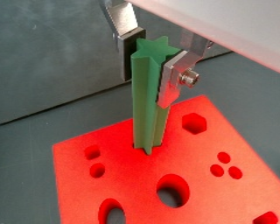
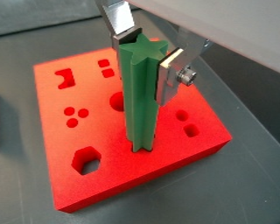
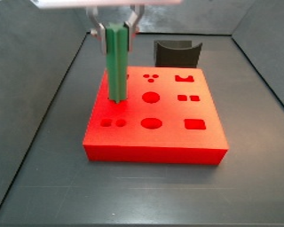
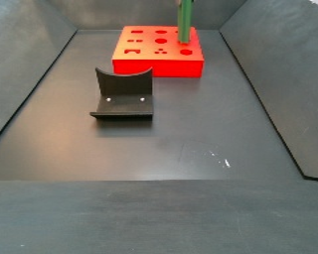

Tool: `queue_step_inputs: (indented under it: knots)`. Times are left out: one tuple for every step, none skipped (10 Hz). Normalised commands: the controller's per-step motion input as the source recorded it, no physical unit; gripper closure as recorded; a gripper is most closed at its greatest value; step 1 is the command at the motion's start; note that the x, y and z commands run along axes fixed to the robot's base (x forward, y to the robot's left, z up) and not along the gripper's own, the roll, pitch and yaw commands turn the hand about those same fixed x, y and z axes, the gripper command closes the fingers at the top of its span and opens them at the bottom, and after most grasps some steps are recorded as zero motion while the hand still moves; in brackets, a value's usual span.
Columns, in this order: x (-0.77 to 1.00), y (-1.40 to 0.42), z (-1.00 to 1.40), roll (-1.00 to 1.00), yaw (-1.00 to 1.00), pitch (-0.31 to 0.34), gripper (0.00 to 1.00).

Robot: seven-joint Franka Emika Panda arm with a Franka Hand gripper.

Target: Insert the star object.

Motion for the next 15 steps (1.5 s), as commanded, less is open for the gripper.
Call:
queue_step_inputs:
  knots:
    - [0.14, -0.04, -0.88, 0.0, -0.05, 0.116, 1.0]
    - [0.14, -0.05, -0.92, 0.01, -0.03, 0.127, 1.0]
    - [0.07, -0.04, -0.96, 0.0, -0.02, 0.129, 1.0]
    - [0.03, -0.02, -1.0, 0.0, -0.05, 0.116, 1.0]
    - [0.03, 0.0, -0.93, 0.0, -0.06, 0.143, 1.0]
    - [0.04, 0.0, -0.85, 0.01, -0.07, 0.171, 1.0]
    - [0.03, 0.0, -0.8, 0.01, -0.08, 0.191, 1.0]
    - [0.08, -0.04, -0.76, 0.06, -0.07, 0.197, 1.0]
    - [0.13, -0.11, -0.71, 0.16, -0.08, 0.187, 1.0]
    - [0.0, -0.2, -0.67, 0.23, 0.0, 0.146, 1.0]
    - [0.09, -0.21, -0.61, 0.27, 0.0, 0.13, 1.0]
    - [0.05, -0.1, -0.59, 0.24, 0.01, 0.096, 1.0]
    - [0.0, 0.0, 0.0, 0.0, 0.0, 0.004, 1.0]
    - [0.0, 0.0, -0.05, 0.0, 0.0, 0.0, 1.0]
    - [0.0, 0.01, -0.69, -0.15, -0.08, -0.02, 1.0]
